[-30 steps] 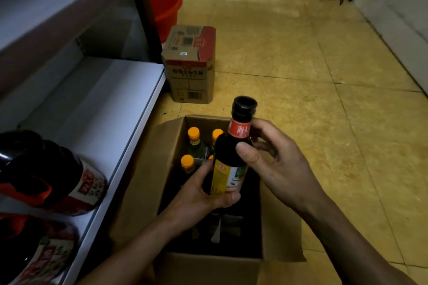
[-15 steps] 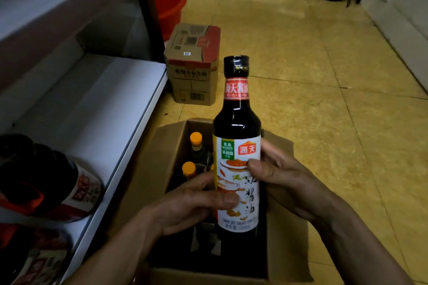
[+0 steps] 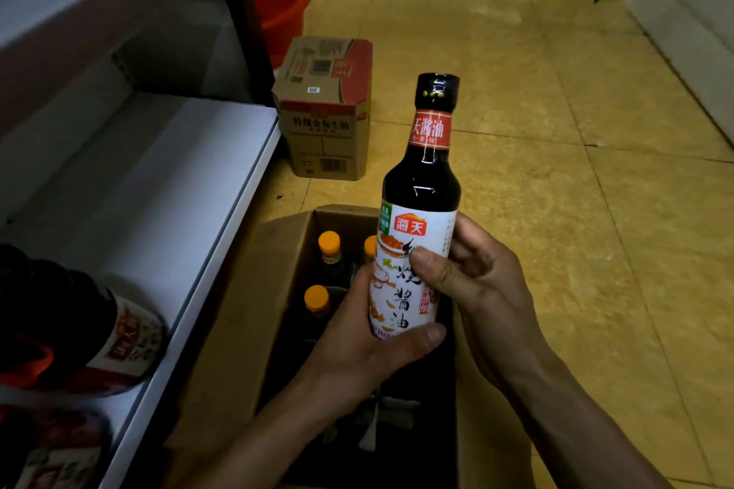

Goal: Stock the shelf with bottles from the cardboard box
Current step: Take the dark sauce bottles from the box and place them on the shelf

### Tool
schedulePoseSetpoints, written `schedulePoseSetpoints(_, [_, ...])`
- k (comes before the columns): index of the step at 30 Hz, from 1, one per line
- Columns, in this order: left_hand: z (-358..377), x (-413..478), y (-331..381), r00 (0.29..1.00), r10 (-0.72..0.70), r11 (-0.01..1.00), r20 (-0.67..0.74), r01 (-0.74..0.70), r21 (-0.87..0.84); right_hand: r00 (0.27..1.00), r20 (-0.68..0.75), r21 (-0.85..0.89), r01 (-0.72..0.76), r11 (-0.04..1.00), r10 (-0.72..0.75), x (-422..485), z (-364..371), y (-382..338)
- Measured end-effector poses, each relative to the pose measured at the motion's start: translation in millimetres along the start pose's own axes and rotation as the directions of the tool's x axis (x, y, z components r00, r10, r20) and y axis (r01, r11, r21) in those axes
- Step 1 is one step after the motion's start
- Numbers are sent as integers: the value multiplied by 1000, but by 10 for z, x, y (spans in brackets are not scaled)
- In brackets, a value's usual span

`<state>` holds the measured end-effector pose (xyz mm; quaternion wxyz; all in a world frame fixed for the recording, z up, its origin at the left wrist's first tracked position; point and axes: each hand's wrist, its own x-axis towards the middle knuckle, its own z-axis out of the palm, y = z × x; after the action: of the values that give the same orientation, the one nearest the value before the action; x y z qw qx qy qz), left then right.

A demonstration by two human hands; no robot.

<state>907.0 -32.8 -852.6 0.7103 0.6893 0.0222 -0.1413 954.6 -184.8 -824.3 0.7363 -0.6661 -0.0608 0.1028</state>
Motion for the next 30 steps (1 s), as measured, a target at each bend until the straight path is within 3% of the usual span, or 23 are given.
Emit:
schedulePoseSetpoints(9, [1, 62, -28, 992, 12, 1000, -129, -10, 18, 1000, -13, -45, 1, 999, -1, 84, 108, -1])
schedulePoseSetpoints(13, [-10, 29, 41, 990, 11, 1000, -141, -11, 2, 999, 30, -138, 15, 990, -11, 37, 141, -89])
schedulePoseSetpoints(30, [121, -174, 385, 989, -44, 995, -141, 32, -91, 988, 36, -76, -146, 986, 149, -155, 256, -483])
